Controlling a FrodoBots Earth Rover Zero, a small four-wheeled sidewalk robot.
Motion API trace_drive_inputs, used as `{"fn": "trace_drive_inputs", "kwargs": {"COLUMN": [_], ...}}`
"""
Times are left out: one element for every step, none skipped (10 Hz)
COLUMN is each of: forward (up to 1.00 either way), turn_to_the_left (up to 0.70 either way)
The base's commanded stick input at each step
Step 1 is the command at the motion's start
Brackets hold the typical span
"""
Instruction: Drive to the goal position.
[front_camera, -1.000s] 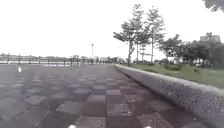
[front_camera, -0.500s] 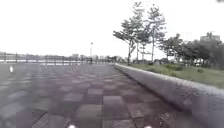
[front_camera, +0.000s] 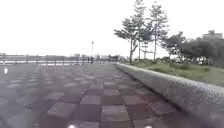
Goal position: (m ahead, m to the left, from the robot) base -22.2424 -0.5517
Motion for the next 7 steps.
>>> {"fn": "trace_drive_inputs", "kwargs": {"forward": [0.85, 0.85, 0.85, 0.85, 0.85, 0.85, 0.85], "turn_to_the_left": [0.00, 0.00, 0.00, 0.00, 0.00, 0.00, 0.00]}}
